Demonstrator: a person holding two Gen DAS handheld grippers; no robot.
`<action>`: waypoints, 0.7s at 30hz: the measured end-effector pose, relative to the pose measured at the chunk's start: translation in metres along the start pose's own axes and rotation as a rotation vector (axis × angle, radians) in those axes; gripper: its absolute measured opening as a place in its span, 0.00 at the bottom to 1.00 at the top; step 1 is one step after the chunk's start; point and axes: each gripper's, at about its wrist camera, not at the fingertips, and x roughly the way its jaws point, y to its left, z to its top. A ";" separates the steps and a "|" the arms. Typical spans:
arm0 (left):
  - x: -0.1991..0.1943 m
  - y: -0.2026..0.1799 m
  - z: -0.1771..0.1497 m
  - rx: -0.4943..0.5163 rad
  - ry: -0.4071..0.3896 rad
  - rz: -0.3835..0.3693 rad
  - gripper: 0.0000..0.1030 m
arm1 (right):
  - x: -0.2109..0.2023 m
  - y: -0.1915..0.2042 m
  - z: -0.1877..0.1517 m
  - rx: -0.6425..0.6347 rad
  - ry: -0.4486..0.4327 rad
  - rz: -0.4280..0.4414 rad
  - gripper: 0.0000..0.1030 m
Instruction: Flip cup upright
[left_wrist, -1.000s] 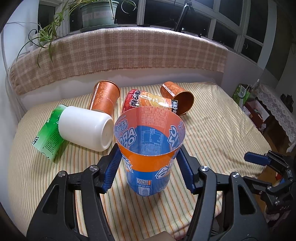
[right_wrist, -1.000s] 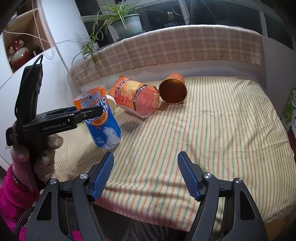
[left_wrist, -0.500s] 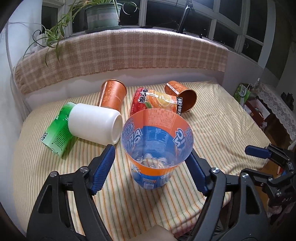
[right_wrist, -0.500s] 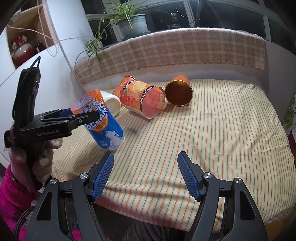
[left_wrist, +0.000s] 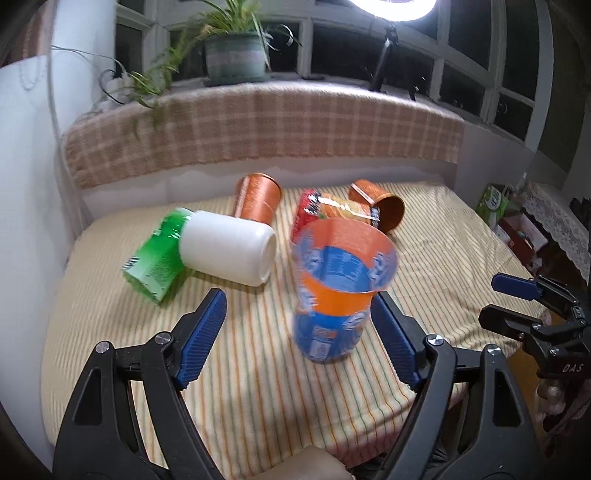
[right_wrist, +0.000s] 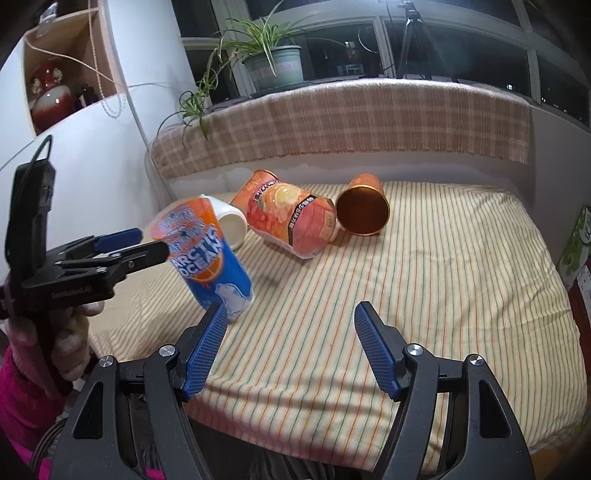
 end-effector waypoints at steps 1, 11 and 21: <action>-0.004 0.002 0.000 -0.005 -0.014 0.013 0.81 | -0.001 0.001 0.001 -0.003 -0.007 -0.004 0.69; -0.048 -0.001 -0.006 -0.026 -0.226 0.168 0.99 | -0.005 0.007 0.007 -0.001 -0.094 -0.050 0.77; -0.064 -0.006 -0.007 -0.010 -0.291 0.232 1.00 | -0.012 0.020 0.011 -0.059 -0.189 -0.169 0.84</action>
